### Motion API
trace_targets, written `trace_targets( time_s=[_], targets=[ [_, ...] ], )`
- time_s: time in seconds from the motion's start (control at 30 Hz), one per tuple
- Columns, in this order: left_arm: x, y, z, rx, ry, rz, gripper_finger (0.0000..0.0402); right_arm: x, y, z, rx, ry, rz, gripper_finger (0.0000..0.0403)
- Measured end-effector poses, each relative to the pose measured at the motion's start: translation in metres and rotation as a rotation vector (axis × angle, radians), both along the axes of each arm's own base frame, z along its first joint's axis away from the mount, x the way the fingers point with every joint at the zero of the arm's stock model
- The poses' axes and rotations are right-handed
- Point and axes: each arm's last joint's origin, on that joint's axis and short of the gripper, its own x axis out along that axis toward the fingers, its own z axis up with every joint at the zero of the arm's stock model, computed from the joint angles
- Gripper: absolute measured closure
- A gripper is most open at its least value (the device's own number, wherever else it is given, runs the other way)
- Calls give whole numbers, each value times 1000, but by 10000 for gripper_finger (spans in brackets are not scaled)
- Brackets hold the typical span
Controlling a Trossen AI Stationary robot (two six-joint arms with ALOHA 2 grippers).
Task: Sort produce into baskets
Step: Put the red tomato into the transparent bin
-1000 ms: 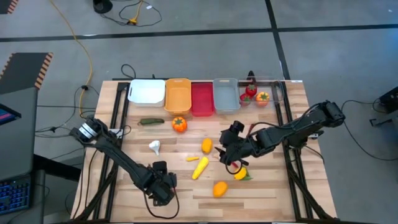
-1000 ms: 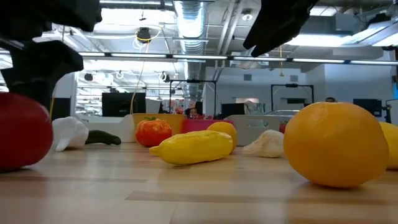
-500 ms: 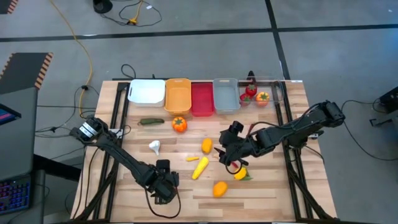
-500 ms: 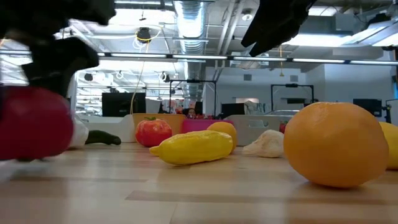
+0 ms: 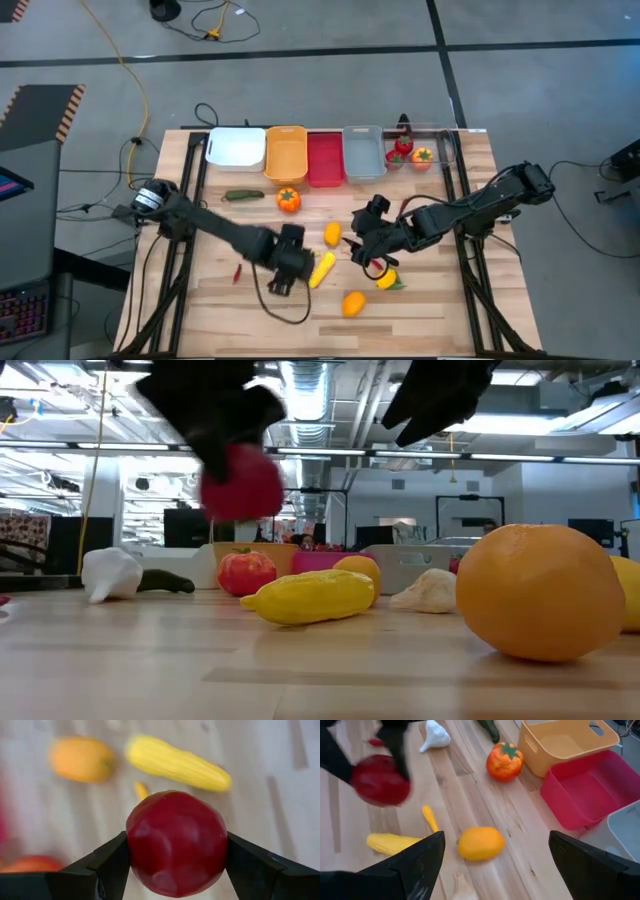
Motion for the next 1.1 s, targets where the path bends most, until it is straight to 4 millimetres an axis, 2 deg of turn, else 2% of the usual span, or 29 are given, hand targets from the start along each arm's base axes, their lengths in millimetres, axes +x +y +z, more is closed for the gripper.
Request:
trace_targets(
  time_s=[0.13,0.27,0.37,0.47,0.6,0.83,0.97,1.1],
  targets=[
    [0,28,31,47,-99,35,138,2,-4,4,16,-37,-14,21],
    [-16,52,61,142,-204,116,138,3,-17,16,66,-105,-29,21],
    [-32,66,73,198,-275,181,138,3,-30,27,135,-152,-12,21],
    [-47,75,71,223,-329,224,138,1,-48,36,191,-161,80,21],
    [-63,85,55,220,-425,255,138,5,-72,40,266,-203,135,21],
    [-73,94,30,225,-641,255,138,34,-111,15,432,-371,175,21],
    [-73,96,28,230,-709,251,137,48,-122,6,539,-449,183,21],
    [-72,97,30,238,-727,246,130,57,-127,-2,575,-482,157,21]
  ],
)
